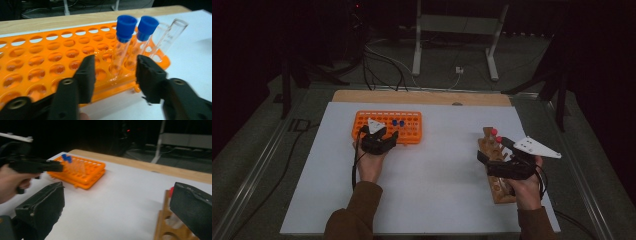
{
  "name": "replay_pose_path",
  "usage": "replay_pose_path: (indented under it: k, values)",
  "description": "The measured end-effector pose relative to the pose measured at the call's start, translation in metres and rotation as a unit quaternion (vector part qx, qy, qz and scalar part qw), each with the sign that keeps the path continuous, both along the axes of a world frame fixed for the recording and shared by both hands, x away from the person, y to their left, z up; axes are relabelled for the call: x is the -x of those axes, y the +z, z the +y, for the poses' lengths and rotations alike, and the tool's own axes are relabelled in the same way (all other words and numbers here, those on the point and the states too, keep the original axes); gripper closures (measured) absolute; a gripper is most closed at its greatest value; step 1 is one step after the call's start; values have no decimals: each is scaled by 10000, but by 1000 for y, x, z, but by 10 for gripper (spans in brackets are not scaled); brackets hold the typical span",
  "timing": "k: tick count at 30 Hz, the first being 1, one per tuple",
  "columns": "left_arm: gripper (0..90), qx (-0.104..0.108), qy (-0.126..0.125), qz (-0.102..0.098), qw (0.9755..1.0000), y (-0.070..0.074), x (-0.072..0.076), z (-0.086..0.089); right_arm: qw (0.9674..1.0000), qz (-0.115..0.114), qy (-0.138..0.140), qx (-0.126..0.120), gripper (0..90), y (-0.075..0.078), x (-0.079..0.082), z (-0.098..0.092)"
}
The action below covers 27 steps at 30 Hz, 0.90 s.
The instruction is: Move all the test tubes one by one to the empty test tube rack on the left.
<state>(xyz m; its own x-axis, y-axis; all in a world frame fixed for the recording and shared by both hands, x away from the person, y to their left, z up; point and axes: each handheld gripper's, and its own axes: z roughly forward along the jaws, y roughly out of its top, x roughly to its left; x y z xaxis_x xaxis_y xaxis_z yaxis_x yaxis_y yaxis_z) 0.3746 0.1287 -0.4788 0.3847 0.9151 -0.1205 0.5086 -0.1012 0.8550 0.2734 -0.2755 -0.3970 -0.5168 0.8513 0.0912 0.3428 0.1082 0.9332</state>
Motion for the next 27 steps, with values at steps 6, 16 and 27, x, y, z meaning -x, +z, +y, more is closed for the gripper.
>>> replay_pose_path:
  k: [6, 16, 27]
  values:
    - [236, 128, -109, -93, 9998, 9, 21, 7, 9995, -122, -289, 85, 1, 2, -4, -9]
    - [5, 160, -387, -308, 9986, 16, 54, 5, 9963, 133, -705, 469, 153, -18, -28, -26]
    - [5, 360, -278, -474, 9978, 25, 64, 16, 9933, 435, -834, 677, 521, -40, -52, -40]
